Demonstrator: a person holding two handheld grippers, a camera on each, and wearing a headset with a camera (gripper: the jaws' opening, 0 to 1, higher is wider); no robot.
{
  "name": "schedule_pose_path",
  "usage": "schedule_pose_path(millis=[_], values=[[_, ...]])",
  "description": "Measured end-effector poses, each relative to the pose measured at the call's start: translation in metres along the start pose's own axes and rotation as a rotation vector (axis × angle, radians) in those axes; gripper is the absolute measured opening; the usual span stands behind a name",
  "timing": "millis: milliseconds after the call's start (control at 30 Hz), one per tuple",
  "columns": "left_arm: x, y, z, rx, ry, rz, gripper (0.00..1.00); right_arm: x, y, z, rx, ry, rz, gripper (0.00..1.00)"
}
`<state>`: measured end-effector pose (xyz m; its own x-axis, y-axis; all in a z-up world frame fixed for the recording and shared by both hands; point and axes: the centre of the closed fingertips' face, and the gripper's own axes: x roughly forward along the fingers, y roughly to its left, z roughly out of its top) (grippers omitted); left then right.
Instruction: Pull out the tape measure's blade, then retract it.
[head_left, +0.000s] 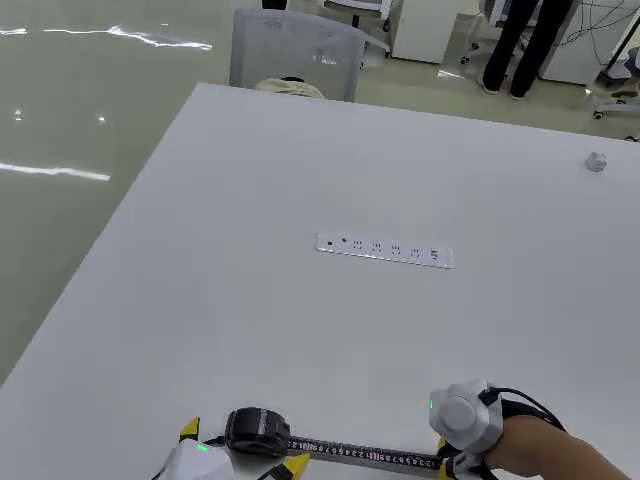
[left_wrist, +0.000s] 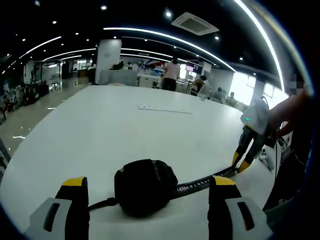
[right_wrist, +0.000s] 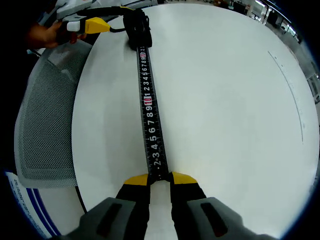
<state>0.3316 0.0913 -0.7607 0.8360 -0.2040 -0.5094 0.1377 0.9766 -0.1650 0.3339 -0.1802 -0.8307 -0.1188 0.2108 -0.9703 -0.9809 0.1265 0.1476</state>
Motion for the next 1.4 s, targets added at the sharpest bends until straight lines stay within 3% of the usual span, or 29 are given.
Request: schedule_pose_path(millis=[333, 400, 767, 1300, 1400], values=[[0.022, 0.002, -0.007, 0.011, 0.037, 0.035, 0.90, 0.000, 0.003, -0.001, 0.067, 0.042, -0.006, 0.14], [0.023, 0.003, -0.008, 0.036, 0.041, 0.038, 0.88, 0.000, 0.004, -0.002, 0.066, 0.038, -0.011, 0.14], [0.029, 0.006, -0.014, 0.030, 0.058, 0.039, 0.81, 0.000, 0.011, -0.002, 0.090, 0.035, 0.006, 0.15], [0.036, 0.005, -0.017, 0.003, 0.088, 0.046, 0.65, 0.000, 0.010, -0.003, 0.129, 0.006, -0.018, 0.14], [0.035, 0.005, -0.018, 0.026, 0.091, 0.050, 0.65, 0.001, 0.011, -0.003, 0.130, 0.007, -0.021, 0.14]])
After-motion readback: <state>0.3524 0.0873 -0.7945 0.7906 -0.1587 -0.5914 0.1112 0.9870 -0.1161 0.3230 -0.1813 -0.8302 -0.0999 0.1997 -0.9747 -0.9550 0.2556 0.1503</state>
